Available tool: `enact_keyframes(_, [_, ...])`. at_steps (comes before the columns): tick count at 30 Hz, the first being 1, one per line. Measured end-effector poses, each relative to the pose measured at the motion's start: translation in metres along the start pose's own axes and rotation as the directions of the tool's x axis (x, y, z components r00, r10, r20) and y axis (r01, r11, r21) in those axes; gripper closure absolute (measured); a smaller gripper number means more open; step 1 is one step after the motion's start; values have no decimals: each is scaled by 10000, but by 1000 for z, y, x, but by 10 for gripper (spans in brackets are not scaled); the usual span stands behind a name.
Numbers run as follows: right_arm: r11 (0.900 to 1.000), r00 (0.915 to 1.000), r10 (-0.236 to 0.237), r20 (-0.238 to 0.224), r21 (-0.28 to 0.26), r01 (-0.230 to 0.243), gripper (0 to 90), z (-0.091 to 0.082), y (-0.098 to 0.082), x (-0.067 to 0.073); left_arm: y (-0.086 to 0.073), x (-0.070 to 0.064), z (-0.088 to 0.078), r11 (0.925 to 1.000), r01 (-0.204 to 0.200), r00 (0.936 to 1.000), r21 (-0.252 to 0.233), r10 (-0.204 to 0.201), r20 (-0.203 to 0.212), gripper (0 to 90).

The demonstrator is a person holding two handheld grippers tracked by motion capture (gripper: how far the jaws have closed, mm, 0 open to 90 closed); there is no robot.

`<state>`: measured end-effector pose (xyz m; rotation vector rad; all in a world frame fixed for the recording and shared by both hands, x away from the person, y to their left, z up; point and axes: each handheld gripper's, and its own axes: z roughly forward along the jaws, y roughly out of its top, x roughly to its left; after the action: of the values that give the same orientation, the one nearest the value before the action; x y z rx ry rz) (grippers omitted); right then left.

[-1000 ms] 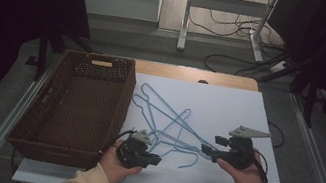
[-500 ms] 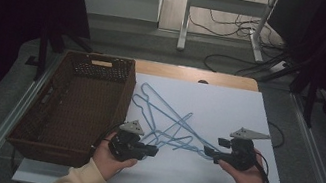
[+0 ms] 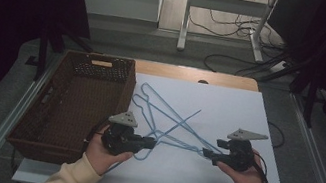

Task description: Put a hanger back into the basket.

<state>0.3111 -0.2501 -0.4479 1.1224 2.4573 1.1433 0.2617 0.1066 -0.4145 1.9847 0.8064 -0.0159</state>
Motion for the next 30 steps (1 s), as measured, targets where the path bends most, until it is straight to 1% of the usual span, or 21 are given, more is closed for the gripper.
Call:
enact_keyframes(1, [10000, 10000, 1, 4, 6, -1, 328, 0, 0, 0, 2, 1, -4, 10000, 34, 10000, -79, -33, 63, 865])
enact_keyframes(3, [10000, 10000, -79, 0, 32, 79, 328, 1, 0, 0, 5, 1, -12, 9997, -3, 10000, -258, 3, -24, 866])
enact_keyframes(6, [10000, 10000, -61, 11, 78, 61, 327, 1, 0, 0, 10, 3, -24, 9988, -5, 9999, -496, 0, -100, 866])
enact_keyframes(11, [9999, 10000, -64, 32, 137, 64, 326, 3, -1, 0, 15, 9, -39, 9975, 93, 9998, -702, -105, -173, 866])
enact_keyframes(15, [9998, 10000, -56, 81, 183, 55, 325, 4, -1, 0, 16, 13, -48, 9970, 59, 9994, -774, -85, -324, 865])
enact_keyframes(20, [9997, 9999, -37, 100, 261, 34, 324, 4, -2, -1, 15, 18, -62, 9943, 247, 9985, -1042, -295, -452, 866])
enact_keyframes(25, [9996, 9999, 13, 138, 274, -17, 322, 5, -2, -2, 15, 24, -75, 9924, 248, 9976, -1205, -323, -609, 866])
enact_keyframes(30, [9993, 9999, -53, 154, 361, 47, 311, 7, -3, -2, 14, 30, -90, 9899, 284, 9959, -1390, -400, -816, 866])
